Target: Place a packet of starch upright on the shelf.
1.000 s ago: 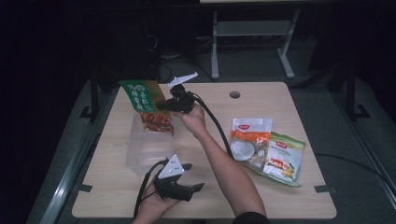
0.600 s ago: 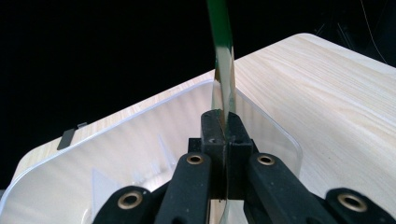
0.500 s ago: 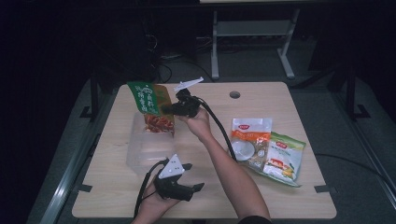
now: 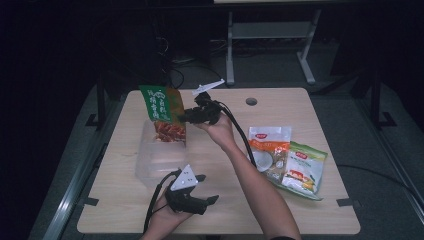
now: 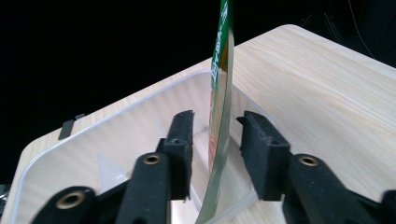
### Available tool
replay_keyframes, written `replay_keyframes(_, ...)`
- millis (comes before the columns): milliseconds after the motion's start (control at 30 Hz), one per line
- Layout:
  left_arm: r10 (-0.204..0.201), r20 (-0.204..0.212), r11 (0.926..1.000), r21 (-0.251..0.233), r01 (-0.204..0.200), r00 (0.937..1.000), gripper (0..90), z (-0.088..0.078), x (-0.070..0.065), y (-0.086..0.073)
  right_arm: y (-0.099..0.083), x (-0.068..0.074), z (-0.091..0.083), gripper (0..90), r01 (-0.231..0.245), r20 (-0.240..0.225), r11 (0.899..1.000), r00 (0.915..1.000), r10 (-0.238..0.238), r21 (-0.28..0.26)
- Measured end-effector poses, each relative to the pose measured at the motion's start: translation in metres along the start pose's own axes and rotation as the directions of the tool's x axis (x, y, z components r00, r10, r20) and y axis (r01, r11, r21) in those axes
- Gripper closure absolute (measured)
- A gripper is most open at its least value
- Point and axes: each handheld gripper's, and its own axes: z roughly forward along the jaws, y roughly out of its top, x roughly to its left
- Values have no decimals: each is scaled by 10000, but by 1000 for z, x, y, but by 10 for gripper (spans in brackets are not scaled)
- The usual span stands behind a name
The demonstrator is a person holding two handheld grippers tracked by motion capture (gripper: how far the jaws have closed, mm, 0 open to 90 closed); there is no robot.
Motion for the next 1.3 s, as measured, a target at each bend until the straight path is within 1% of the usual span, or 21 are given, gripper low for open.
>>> replay_keyframes(67,46,2,10000,30,-46,10000,226,1,0,0,-2,0,-5,609,-26,-74,10000,10000,27,83)
replay_keyframes(167,-6,15,10000,27,6,10000,227,2,-1,0,-6,2,-12,582,-12,-31,9998,10000,13,188)
replay_keyframes(267,25,37,9999,121,-25,10000,228,4,-2,0,-11,2,-21,554,-86,-39,9999,10000,86,117)
replay_keyframes(300,-44,37,9999,126,43,10000,228,4,-3,0,-12,2,-25,542,-166,-65,9998,9998,167,122)
replay_keyframes(400,36,70,9999,164,-37,10000,231,6,-2,0,-16,1,-35,523,-117,56,9998,9999,116,134)
replay_keyframes(500,-46,93,9998,181,44,9999,233,7,-3,0,-20,1,-46,508,-196,128,9998,9997,194,98)
replay_keyframes(600,16,106,9996,266,-19,9999,234,9,-4,1,-25,1,-57,487,-245,221,9996,9995,242,131)
replay_keyframes(633,103,96,9996,260,-106,9999,235,9,-3,1,-27,0,-61,482,-239,230,9997,9995,237,89)
replay_keyframes(800,36,57,9998,194,-37,10000,235,8,-1,3,-37,0,-80,460,-392,371,9992,9986,387,115)
replay_keyframes(833,36,57,9998,194,-37,10000,235,8,-1,3,-37,0,-80,460,-392,371,9992,9986,387,115)
replay_keyframes(867,-40,69,9999,115,39,10000,236,8,0,4,-42,0,-88,448,-408,473,9991,9981,402,103)
replay_keyframes(967,-95,99,9999,33,95,9999,238,8,-1,4,-48,-1,-99,440,-482,570,9987,9973,473,148)
replay_keyframes(1067,-136,118,9999,73,135,9998,241,10,-1,5,-54,-1,-110,430,-581,667,9982,9962,568,163)
replay_keyframes(1167,-72,166,9999,127,70,9998,242,12,-1,5,-60,-2,-121,422,-690,820,9974,9944,671,203)
replay_keyframes(1200,-116,184,9999,128,114,9998,244,13,-2,6,-62,-3,-124,417,-668,854,9976,9942,650,173)
replay_keyframes(1300,-18,250,9997,257,11,9997,250,16,-3,7,-69,-5,-134,401,-824,975,9963,9920,798,230)
